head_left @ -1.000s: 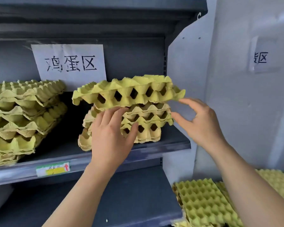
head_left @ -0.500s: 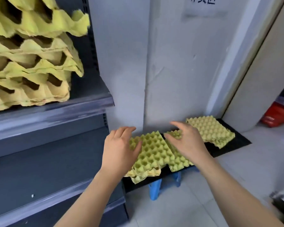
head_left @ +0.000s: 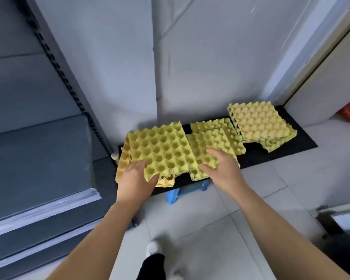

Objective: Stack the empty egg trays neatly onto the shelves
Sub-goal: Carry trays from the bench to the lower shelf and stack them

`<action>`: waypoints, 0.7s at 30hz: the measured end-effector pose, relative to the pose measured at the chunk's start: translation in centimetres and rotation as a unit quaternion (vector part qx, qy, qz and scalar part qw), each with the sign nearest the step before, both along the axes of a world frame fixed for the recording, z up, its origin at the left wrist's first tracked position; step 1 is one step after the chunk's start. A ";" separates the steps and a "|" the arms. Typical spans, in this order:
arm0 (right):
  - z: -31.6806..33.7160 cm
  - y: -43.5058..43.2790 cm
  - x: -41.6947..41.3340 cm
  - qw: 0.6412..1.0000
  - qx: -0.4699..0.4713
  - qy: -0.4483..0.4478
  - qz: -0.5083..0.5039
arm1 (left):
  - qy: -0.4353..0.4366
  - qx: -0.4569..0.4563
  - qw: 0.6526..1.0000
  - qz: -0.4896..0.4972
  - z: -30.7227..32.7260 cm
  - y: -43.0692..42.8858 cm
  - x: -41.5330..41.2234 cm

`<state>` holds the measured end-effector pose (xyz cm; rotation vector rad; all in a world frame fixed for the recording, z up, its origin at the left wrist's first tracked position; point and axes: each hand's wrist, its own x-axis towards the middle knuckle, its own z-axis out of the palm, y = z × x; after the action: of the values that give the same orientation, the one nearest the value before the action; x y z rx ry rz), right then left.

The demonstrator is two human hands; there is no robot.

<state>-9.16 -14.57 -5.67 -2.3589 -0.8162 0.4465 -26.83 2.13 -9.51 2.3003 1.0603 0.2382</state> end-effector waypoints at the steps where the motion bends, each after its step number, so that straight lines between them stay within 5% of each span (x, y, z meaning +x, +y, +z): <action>1: -1.2 0.5 0.9 1.000 -0.006 0.013 -0.001 | 0.015 -0.017 1.000 0.007 -1.0 0.5 0.7; 21: -23.6 10.5 11.6 0.979 -0.148 0.131 0.059 | 0.145 -0.245 0.940 0.189 -21.2 8.8 7.6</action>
<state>2.47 -4.06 -29.27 -2.4511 -0.8125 0.9660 -19.23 10.88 -30.70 1.7042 1.5135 -0.2087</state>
